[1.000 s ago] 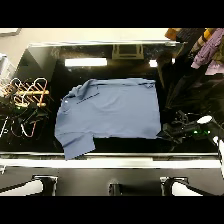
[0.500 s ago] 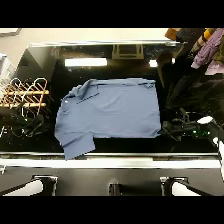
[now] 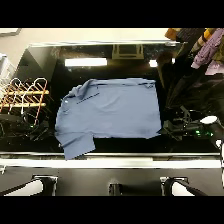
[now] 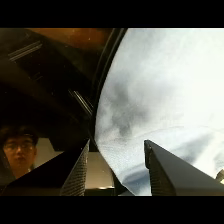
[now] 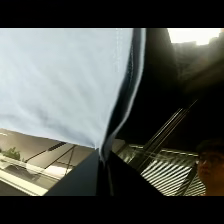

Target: Fold the clothes and pants, and hang the long-sleeved shirts on hangers.

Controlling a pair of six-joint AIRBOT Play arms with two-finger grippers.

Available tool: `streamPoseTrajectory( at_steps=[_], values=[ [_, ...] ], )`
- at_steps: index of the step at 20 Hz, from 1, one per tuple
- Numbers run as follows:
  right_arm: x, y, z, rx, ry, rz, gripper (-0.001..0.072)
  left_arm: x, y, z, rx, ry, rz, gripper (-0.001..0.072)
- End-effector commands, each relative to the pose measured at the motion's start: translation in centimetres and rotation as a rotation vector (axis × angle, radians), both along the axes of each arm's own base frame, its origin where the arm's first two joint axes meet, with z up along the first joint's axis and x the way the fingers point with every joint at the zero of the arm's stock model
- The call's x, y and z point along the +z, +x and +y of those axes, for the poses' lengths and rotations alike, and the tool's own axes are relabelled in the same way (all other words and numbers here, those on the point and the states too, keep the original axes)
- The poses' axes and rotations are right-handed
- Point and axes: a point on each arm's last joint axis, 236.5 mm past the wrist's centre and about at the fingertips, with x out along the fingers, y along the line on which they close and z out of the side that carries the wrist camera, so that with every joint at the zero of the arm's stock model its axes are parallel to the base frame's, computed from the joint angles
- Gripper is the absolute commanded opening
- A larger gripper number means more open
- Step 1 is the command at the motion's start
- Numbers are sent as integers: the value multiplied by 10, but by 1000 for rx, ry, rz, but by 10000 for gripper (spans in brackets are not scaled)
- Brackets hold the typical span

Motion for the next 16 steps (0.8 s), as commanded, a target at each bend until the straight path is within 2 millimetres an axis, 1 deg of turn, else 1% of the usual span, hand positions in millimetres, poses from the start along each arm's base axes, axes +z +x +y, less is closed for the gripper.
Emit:
streamPoseTrajectory(
  at_steps=[1, 3, 5, 8, 9, 16],
  values=[
    [5, -1, 1, 6, 1, -10, 30, -3, 2, 1, 5, 7, -12, 409],
    [7, 0, 1, 6, -2, -19, 30, -4, 5, 1, 15, 5, -18, 409],
    [9, 0, 1, 7, -3, -23, 30, -7, 6, -3, 18, -23, -19, 409],
    [10, -1, 3, 10, 6, -20, 30, -16, 1, -9, 24, -53, 9, 405],
    [10, -2, 4, 12, 9, -17, 30, -17, 0, -9, 25, -52, 11, 386],
    [11, -2, 5, 11, 16, -17, 30, -19, 2, -8, 34, -46, 5, 384]
  ],
)
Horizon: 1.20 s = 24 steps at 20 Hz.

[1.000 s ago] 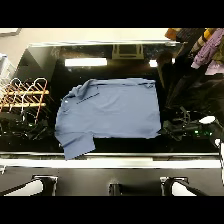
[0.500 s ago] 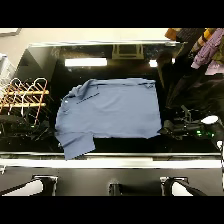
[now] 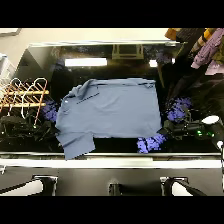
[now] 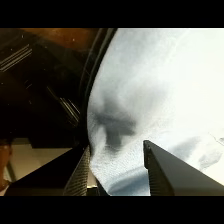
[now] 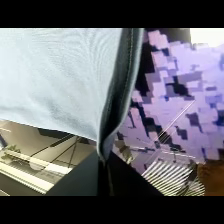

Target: Fold the clothes and pants, and hang the long-sleeved shirts on hangers.

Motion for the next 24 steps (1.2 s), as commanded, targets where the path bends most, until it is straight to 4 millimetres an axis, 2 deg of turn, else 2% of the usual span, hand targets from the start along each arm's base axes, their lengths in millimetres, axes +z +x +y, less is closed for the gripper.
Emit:
streamPoseTrajectory(
  at_steps=[1, 2, 3, 5, 7, 8, 15, 17, 20, 24],
  values=[
    [1, 0, 1, -1, 3, 0, 30, -3, 0, 2, 2, 10, -1, 382],
    [1, 0, 1, 0, 3, 0, 30, -3, 0, 2, 2, 10, 0, 379],
    [1, 0, 1, -1, 3, 0, 30, -3, 0, 2, 2, 11, -1, 348],
    [1, 0, 1, -1, 3, 0, 30, -3, 0, 2, 3, 13, -2, 232],
    [1, 0, 1, -1, 3, 0, 30, -3, 0, 2, 3, 13, -2, 222],
    [1, 0, 1, -2, 3, 0, 30, -3, 0, 2, 3, 13, -2, 166],
    [0, 0, 0, -2, 2, 0, 30, -3, 1, 3, 4, 14, -3, 153],
    [1, 0, 1, -2, 3, 0, 30, -3, 1, 3, 5, 15, -3, 19],
    [6, 3, 1, 3, 1, -28, 29, -3, 1, 3, 5, 17, -5, 18],
    [34, 23, 11, 10, 46, -176, 28, 12, 14, 3, 20, 5, -48, 18]
  ],
)
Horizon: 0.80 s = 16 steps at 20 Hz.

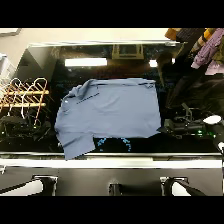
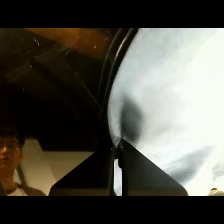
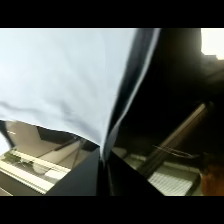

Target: Fold the clothes and pants, and hang the long-sleeved shirts on hangers.

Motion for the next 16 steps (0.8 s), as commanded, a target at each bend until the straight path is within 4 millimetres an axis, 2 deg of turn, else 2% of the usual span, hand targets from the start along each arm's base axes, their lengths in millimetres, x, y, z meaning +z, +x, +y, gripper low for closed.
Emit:
streamPoseTrajectory(
  at_steps=[1, 4, 6, 8, 10, 12, 13, 14, 16],
  values=[
    [26, 22, 8, 7, 18, -138, 28, 20, 17, 0, 19, -14, -62, 17],
    [55, 59, 28, 77, -79, -285, 28, 69, 52, 8, -17, 58, -200, 17],
    [93, 102, 27, 37, -192, -418, 28, 120, 83, 14, -20, 124, -319, 17],
    [157, 141, 20, -16, -276, -585, 28, 186, 113, 25, 1, 199, -464, 17],
    [235, 163, 6, -63, -336, -740, 28, 272, 135, 36, 33, 277, -634, 18],
    [315, 161, -3, -70, -412, -886, 29, 365, 140, 41, 76, 354, -809, 17],
    [357, 150, -4, -69, -436, -960, 29, 410, 134, 39, 98, 388, -892, 18],
    [392, 134, -4, -76, -457, -1022, 29, 454, 123, 36, 122, 425, -974, 17],
    [459, 88, 0, -97, -475, -1141, 28, 524, 91, 28, 185, 489, -1099, 18]
  ],
)
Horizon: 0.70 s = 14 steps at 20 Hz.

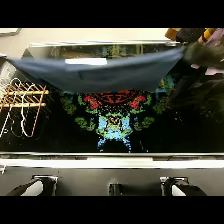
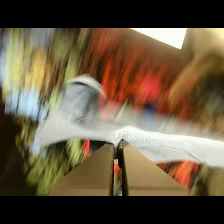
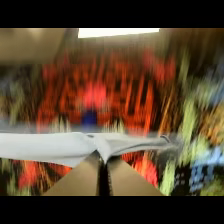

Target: Fold the clothes and pants, and hang the long-sleeved shirts on hangers.

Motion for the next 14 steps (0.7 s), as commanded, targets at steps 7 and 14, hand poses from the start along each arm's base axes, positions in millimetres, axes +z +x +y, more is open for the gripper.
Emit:
streamPoseTrajectory(
  at_steps=[7, 14],
  values=[
    [204, -218, -23, -229, 77, -463, 27, 183, -155, -12, 341, 142, -362, 17],
    [106, -147, -45, -313, 54, -45, 28, 116, -111, -14, 178, 189, -116, 17]
  ],
)
